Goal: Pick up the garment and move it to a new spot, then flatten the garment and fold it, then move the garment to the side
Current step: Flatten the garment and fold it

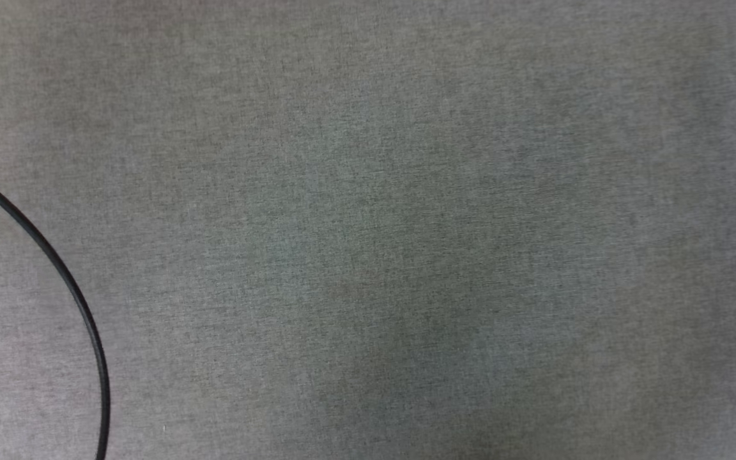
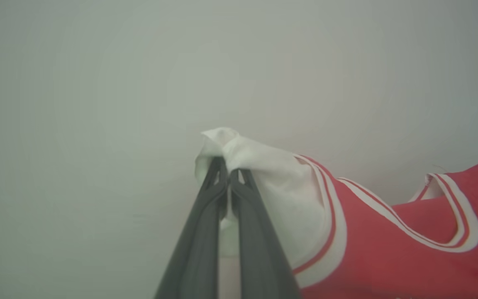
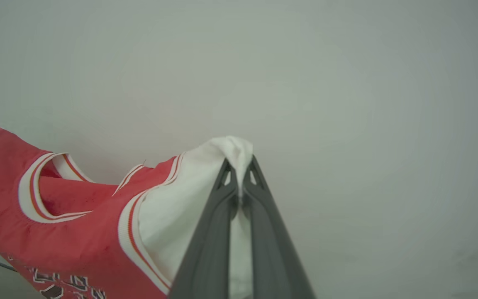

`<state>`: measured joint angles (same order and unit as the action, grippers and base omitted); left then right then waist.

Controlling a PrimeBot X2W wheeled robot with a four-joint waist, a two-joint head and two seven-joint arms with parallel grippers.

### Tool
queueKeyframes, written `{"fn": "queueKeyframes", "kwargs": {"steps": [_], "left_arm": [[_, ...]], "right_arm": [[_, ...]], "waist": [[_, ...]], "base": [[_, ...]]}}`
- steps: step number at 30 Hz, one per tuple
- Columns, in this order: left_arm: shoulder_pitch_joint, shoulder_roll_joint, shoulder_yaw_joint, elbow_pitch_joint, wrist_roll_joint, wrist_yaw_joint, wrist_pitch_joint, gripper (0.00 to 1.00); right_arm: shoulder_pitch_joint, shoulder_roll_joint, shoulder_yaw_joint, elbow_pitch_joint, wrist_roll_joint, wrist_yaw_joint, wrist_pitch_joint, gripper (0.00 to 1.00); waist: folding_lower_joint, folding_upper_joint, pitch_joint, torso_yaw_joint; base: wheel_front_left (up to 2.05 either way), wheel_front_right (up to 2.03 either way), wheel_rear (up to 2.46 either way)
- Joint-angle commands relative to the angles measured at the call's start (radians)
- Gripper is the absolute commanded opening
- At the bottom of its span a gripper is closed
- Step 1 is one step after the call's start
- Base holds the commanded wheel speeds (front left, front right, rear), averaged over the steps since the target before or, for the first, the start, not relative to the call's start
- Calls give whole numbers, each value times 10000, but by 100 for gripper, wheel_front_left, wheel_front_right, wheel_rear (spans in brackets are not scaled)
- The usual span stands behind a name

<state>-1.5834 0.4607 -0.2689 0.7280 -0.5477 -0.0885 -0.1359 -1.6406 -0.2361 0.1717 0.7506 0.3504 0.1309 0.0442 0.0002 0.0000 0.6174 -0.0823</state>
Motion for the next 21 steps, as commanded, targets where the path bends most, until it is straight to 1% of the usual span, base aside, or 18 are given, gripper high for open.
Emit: {"fn": "queueKeyframes", "kwargs": {"steps": [1, 6, 9, 14, 16, 21], "left_arm": [[211, -59, 30, 137, -127, -69, -127, 0], [1054, -248, -15, 806, -514, -244, -428, 0], [1976, -356, -93, 1186, -759, -324, -630, 0], [4027, -607, -225, 1553, -1207, -405, -976, 0], [4936, -601, -223, 1526, -1378, -406, -1110, 0], [7419, -818, -21, 1124, -1731, -420, -1277, 0]], "right_arm": [[60, -25, 177, 66, 185, -3, -100, 0], [911, -177, 1127, 188, 809, -3, -64, 0], [1862, -269, 1656, 196, 1246, -3, -35, 0], [4106, -398, 2448, -19, 1980, -3, 28, 0], [5049, -462, 2667, -124, 2192, -3, 34, 0], [7361, -675, 3019, -409, 2685, -3, 10, 0]], "waist": [[-2, 0, 137, 86], [-2, 0, 37, 184], [-2, 0, -322, 241], [-2, 0, -1302, 281], [-2, 0, -1731, 278], [-2, 0, -2888, 292]], "base": [[0, 0, 0], [0, 0, 0], [0, 0, 0], [0, 0, 0], [0, 0, 0], [0, 0, 0]]}}
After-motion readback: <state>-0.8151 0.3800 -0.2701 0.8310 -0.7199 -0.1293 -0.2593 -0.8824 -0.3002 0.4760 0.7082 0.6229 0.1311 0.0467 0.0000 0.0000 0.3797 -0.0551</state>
